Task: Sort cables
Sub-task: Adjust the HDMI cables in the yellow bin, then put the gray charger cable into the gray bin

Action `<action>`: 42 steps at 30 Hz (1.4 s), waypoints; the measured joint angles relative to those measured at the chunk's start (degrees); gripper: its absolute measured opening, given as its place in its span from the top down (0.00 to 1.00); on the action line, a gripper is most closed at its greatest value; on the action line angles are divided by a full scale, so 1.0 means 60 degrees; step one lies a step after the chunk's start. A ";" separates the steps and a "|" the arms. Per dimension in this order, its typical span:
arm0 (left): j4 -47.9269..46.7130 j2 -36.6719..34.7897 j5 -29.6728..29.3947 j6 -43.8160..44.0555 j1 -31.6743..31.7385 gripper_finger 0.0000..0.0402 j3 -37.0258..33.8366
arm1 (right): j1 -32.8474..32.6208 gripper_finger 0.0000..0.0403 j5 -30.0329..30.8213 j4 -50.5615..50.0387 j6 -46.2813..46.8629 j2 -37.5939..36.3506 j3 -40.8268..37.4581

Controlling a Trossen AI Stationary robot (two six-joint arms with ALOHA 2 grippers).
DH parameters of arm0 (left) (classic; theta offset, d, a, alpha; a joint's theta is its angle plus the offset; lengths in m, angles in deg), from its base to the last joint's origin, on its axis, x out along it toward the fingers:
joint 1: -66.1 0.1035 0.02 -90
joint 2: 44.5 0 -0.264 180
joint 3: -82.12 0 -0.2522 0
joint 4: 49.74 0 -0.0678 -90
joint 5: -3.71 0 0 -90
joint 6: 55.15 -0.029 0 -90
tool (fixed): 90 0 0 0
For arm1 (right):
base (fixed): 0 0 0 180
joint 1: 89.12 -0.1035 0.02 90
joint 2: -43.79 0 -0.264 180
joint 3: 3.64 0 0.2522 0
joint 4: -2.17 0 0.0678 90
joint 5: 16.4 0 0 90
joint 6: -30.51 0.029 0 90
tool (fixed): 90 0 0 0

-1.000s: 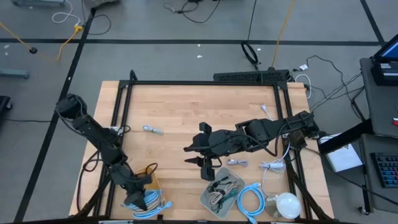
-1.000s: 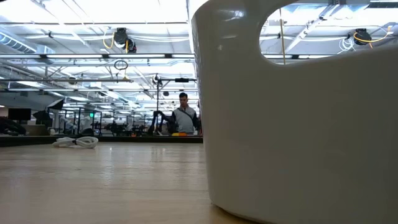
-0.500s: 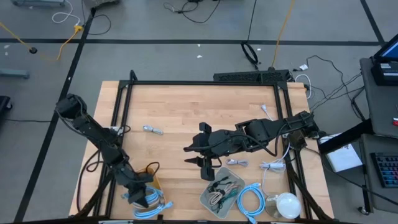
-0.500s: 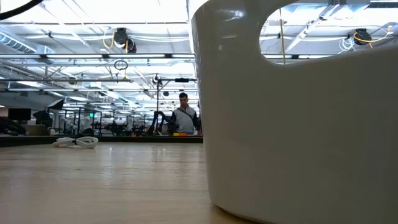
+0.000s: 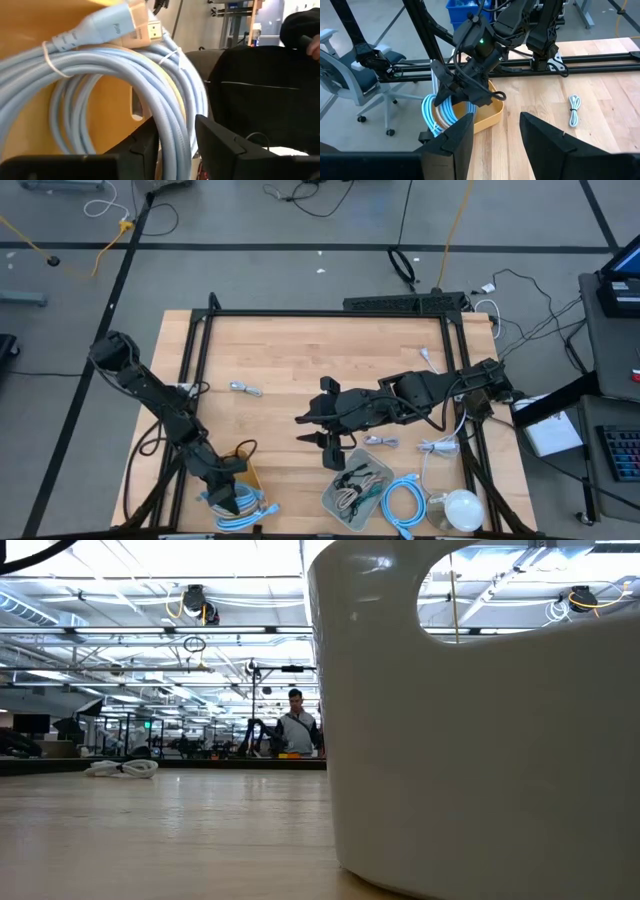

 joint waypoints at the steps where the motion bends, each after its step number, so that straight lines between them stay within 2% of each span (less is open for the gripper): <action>1: -0.0057 0.0000 0.0004 0.0029 0.0000 0.65 0.0000 | 0.0000 0.62 0.0000 0.0000 -0.0002 0.0000 0.0000; 9: -0.0319 0.0000 0.0019 0.0249 0.0000 0.42 0.0000 | 0.0033 0.62 0.0000 -0.0004 -0.0038 0.0000 0.0000; 14: -0.0328 0.0000 -0.0131 0.0256 0.0000 0.34 0.0000 | 0.0047 0.62 0.0000 -0.0004 -0.0042 0.0004 0.0000; 30: -0.1742 -0.0018 -0.0483 -0.0063 0.0087 0.33 0.0015 | 0.0055 0.62 -0.0003 -0.0007 -0.0043 0.0004 0.0004; 38: -0.1853 -0.0710 -0.0515 -0.0340 0.0455 0.33 0.0015 | 0.0118 0.62 0.0000 -0.0004 -0.0034 0.0004 0.0004; 42: -0.2804 -0.1243 -0.0621 -0.0500 0.0519 0.33 0.0174 | 0.0131 0.62 -0.0002 0.0015 -0.0024 0.0004 0.0004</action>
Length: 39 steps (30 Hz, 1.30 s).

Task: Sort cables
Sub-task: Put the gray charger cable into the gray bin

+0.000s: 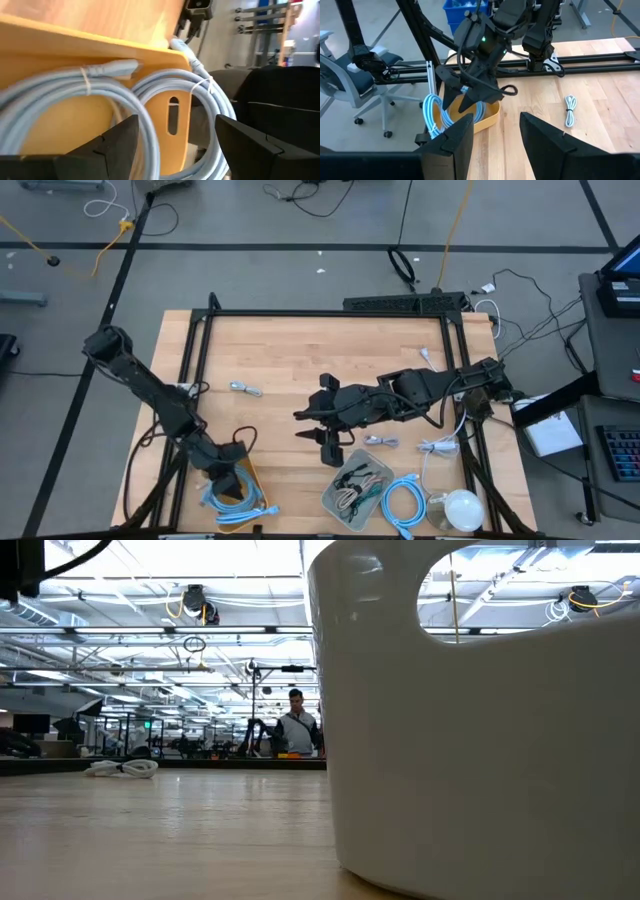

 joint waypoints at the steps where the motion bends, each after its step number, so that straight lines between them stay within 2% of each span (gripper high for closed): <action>1: -0.0401 -0.0137 -0.0064 -0.0138 0.0008 0.33 0.0138 | -0.0001 0.62 -0.0001 0.0006 0.0000 0.0000 0.0000; 5: -0.2599 -0.0568 -0.0378 -0.0855 0.0171 0.33 0.1019 | -0.0004 0.62 -0.0001 0.0007 -0.0015 0.0000 0.0000; 9: -0.6117 -0.0566 -0.1110 -0.2529 0.0669 0.35 0.2859 | -0.0004 0.62 -0.0001 -0.0020 -0.0033 0.0000 0.0000; 14: -1.1429 0.0413 -0.2650 -0.4706 0.1695 0.48 0.5485 | 0.0015 0.62 0.0003 -0.0073 -0.0105 0.0000 0.0000; 17: -1.3225 0.0896 -0.3594 -0.5890 0.2280 0.56 0.6226 | 0.0046 0.62 0.0188 -0.0197 0.0023 0.0000 0.0000; 20: -1.3700 0.1078 -0.3793 -0.6985 0.3017 0.61 0.6085 | 0.0055 0.62 0.0737 -0.0228 0.0049 0.0000 0.0000; 23: -1.3488 0.1079 -0.3627 -0.8056 0.3748 0.61 0.5319 | 0.0149 0.62 0.1213 -0.0215 0.0054 0.0000 0.0000; 31: -1.1461 0.0668 -0.3069 -1.0380 0.5488 0.51 0.2381 | 0.0683 0.62 0.1431 -0.0097 0.1557 0.0022 -0.0937; 35: -1.1265 0.0493 -0.3043 -1.0499 0.6124 0.47 0.2397 | 0.0707 0.62 0.1428 0.0866 0.2199 0.0007 -0.1715; 39: -1.1239 0.0346 -0.3634 -1.0002 0.6356 0.46 0.2405 | 0.0741 0.62 0.1111 0.2605 0.2371 0.0007 -0.2596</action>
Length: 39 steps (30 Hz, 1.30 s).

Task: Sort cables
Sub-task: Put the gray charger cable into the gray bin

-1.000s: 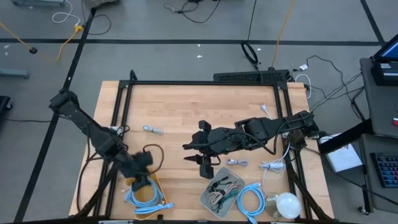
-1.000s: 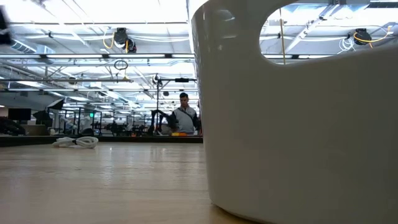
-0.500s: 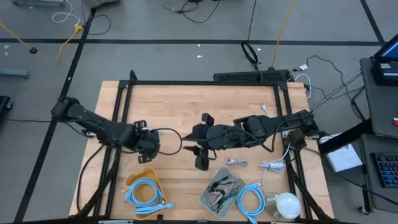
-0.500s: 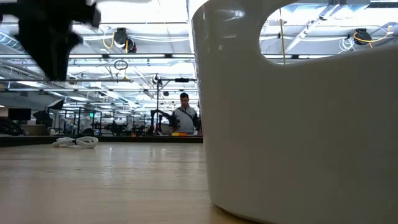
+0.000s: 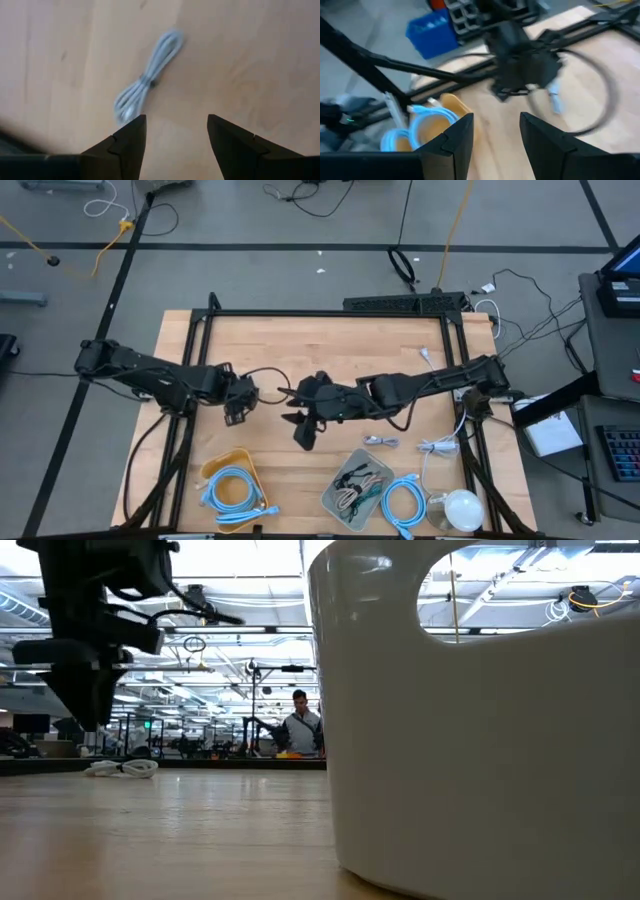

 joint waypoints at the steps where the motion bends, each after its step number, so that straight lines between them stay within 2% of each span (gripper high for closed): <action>1: 0.0055 -0.0001 -0.0145 0.0045 0.0102 0.46 0.0000 | 0.0036 0.62 -0.0186 0.0372 0.0078 0.0000 -0.0174; 5: 0.0937 0.0175 -0.0257 -0.0065 0.0681 0.46 -0.0030 | 0.0255 0.62 -0.1157 0.1463 0.0441 0.0000 -0.0748; 11: 0.2090 0.1461 -0.0382 -0.1517 0.1927 0.46 -0.0021 | 0.0494 0.62 -0.1917 0.2236 0.0306 -0.0077 -0.0945; 16: 0.1982 0.2628 -0.0441 -0.2318 0.2808 0.46 -0.0041 | 0.0497 0.62 -0.1920 0.2217 -0.0059 -0.0524 -0.0945; 20: 0.2131 0.3046 -0.0292 -0.2863 0.3172 0.46 0.0006 | 0.0497 0.62 -0.1829 0.2199 -0.0360 -0.0982 -0.0945; 23: 0.2239 0.3170 -0.0061 -0.3124 0.3320 0.47 0.0015 | 0.0463 0.62 -0.1352 0.2067 -0.0669 -0.1324 -0.0945; 25: 0.2266 0.3188 -0.0160 -0.3123 0.3299 0.50 0.0020 | 0.0419 0.62 -0.0977 0.1998 -0.0903 -0.1541 -0.0944; 27: 0.2275 0.3196 -0.0101 -0.3080 0.3303 0.58 0.0026 | 0.0404 0.62 -0.0756 0.1914 -0.1070 -0.1686 -0.0941; 33: 0.2009 0.3214 0.0595 -0.2908 0.3235 0.95 0.0109 | 0.0348 0.62 -0.0372 0.1232 -0.1154 -0.1858 -0.0941; 35: 0.1821 0.3079 0.0590 -0.2812 0.3184 0.96 0.0210 | 0.0338 0.62 -0.0389 0.1127 -0.1007 -0.1842 -0.0941; 39: 0.1907 0.2530 0.0716 -0.2899 0.3149 0.85 0.0727 | 0.0286 0.62 -0.0412 0.1129 -0.0837 -0.1843 -0.0941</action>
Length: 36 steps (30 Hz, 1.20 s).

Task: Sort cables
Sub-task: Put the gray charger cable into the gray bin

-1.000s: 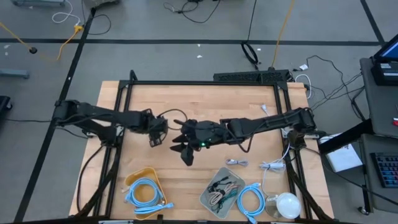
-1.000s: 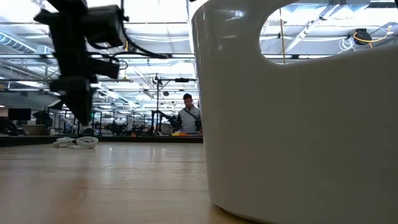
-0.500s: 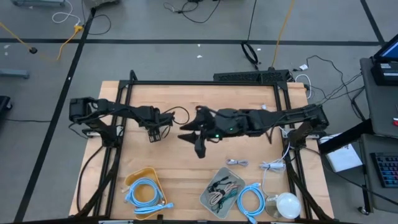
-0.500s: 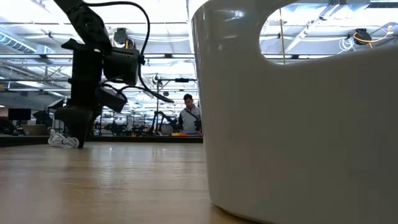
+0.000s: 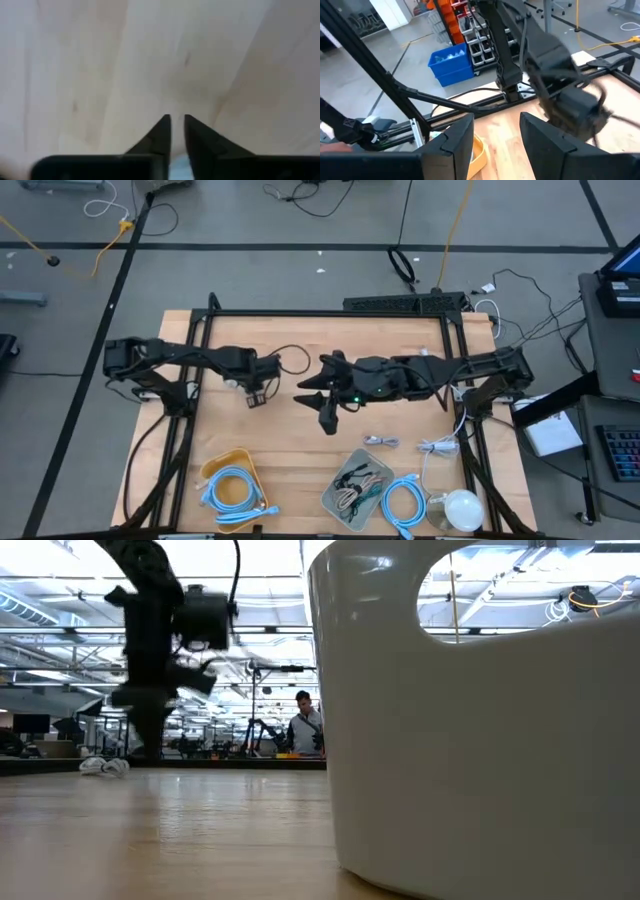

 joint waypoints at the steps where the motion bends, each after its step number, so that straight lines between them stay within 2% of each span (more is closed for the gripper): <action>1: 0.0013 -0.0080 0.0093 -0.0062 0.0031 0.80 0.0174 | -0.0004 0.62 -0.0009 -0.0004 0.0021 -0.0004 0.0000; 6: -0.0661 -0.0307 0.0342 -0.0427 0.0023 0.51 0.1031 | -0.0025 0.62 0.0018 -0.0055 0.0021 0.0000 0.0000; 10: -0.1915 -0.0300 0.0210 -0.1287 -0.0083 0.29 0.1232 | -0.0171 0.62 0.0018 -0.0078 0.0021 0.0000 0.0000; 14: -0.3326 -0.0300 0.0185 -0.1824 -0.0193 0.18 0.1229 | -0.0352 0.62 0.0049 -0.0195 0.0021 0.0000 0.0000; 18: -0.3630 -0.0300 0.0119 -0.2097 -0.0239 0.18 0.1161 | -0.0488 0.62 0.0437 -0.0226 -0.0087 0.0000 0.0000; 26: -0.3060 -0.0281 0.0655 -0.2018 -0.0441 0.32 0.0395 | -0.0618 0.62 0.0769 -0.0237 -0.0200 0.0000 0.0000; 30: -0.2458 -0.0173 0.0776 -0.1945 -0.0674 0.36 -0.0073 | -0.0645 0.62 0.0761 -0.0263 -0.0081 0.0000 0.0000; 36: -0.2005 0.0222 0.0129 -0.1769 -0.0799 0.38 -0.0050 | -0.0641 0.62 0.0769 -0.0258 -0.0084 0.0000 0.0000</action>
